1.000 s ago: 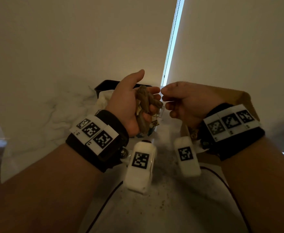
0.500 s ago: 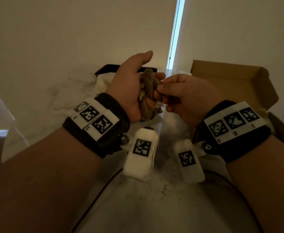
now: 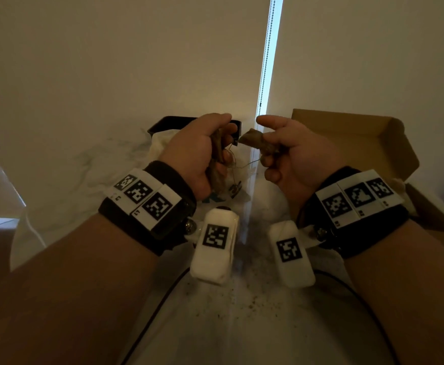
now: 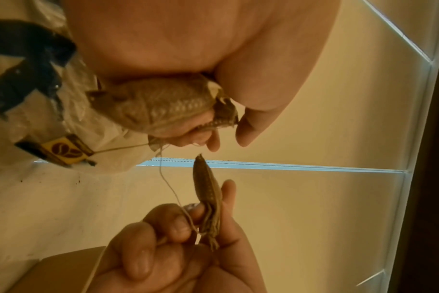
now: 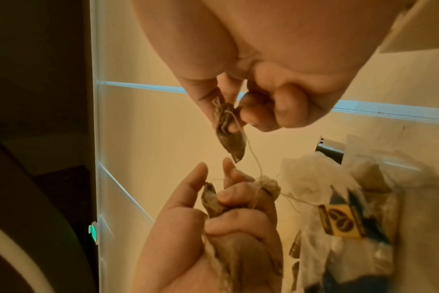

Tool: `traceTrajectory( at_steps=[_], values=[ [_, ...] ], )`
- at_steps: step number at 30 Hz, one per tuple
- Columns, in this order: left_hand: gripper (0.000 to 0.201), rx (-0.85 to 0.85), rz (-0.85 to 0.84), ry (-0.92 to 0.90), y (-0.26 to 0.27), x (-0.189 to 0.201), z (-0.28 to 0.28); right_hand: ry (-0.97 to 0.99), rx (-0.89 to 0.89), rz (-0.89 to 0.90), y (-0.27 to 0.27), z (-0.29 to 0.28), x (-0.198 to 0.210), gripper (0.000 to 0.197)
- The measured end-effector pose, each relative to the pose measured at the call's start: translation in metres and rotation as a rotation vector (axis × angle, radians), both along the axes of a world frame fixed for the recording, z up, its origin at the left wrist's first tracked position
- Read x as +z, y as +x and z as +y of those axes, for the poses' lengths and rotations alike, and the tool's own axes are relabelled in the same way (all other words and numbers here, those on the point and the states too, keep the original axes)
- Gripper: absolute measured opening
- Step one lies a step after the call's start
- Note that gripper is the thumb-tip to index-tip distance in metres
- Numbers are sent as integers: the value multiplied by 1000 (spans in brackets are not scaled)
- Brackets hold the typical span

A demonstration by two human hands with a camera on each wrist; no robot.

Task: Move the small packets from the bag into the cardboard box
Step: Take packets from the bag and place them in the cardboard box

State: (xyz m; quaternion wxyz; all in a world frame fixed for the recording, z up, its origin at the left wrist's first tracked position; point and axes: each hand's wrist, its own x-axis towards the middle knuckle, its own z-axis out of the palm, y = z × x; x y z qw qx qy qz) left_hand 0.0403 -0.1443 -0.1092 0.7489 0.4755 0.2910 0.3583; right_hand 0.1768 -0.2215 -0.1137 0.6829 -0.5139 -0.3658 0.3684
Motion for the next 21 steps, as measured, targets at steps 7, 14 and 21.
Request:
traceTrajectory(
  at_steps=[7,14,21],
  values=[
    [13,71,31,-38,0,2,5,93,41,204,1,-6,6,34],
    [23,71,27,-77,-1,4,4,136,-112,14,9,-2,8,49],
    [10,41,86,-72,-1,3,-2,151,-174,16,8,-4,5,24]
  ],
)
